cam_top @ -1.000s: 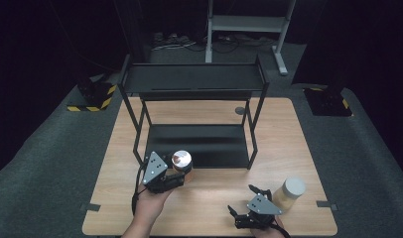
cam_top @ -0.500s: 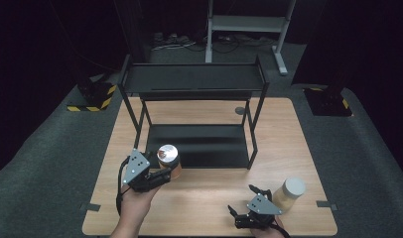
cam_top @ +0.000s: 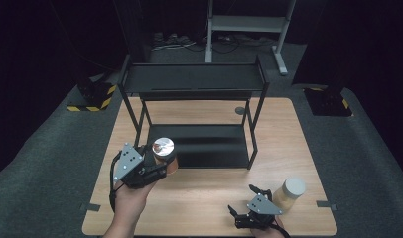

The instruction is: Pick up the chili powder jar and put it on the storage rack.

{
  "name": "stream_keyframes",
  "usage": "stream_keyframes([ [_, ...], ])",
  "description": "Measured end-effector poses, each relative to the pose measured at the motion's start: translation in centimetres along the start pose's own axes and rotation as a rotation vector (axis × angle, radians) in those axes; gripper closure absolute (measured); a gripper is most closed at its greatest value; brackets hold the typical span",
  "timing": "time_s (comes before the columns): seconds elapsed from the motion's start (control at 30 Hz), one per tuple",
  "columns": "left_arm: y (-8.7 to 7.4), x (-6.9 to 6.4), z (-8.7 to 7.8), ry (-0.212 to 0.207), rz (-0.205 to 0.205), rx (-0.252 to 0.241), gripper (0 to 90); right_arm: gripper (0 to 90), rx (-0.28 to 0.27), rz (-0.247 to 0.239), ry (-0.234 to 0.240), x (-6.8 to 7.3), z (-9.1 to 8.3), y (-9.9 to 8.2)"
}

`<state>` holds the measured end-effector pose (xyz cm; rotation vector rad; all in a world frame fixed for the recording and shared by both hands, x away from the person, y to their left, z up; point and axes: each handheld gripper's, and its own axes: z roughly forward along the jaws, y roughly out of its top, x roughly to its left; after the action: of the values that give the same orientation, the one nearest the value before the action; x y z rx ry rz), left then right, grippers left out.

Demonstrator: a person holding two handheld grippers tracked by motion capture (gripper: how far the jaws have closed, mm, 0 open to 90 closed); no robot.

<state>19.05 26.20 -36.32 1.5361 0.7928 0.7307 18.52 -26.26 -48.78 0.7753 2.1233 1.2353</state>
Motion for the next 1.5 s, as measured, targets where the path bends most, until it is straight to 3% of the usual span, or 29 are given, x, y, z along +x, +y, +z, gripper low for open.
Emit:
stream_keyframes([
  [0.77,4.7,0.6,1.0,0.025,0.015,-0.049,34.6,0.2,-0.001,0.002,0.003,-0.1,0.0,0.0],
  [1.23,8.0,1.2,2.7,0.057,0.025,-0.072,34.7,0.2,-0.005,0.004,0.004,-0.1,0.0,-0.1],
  [1.5,9.8,1.8,3.6,0.064,0.0,-0.086,34.6,0.2,-0.008,0.013,0.007,-0.2,-0.1,-0.2],
])
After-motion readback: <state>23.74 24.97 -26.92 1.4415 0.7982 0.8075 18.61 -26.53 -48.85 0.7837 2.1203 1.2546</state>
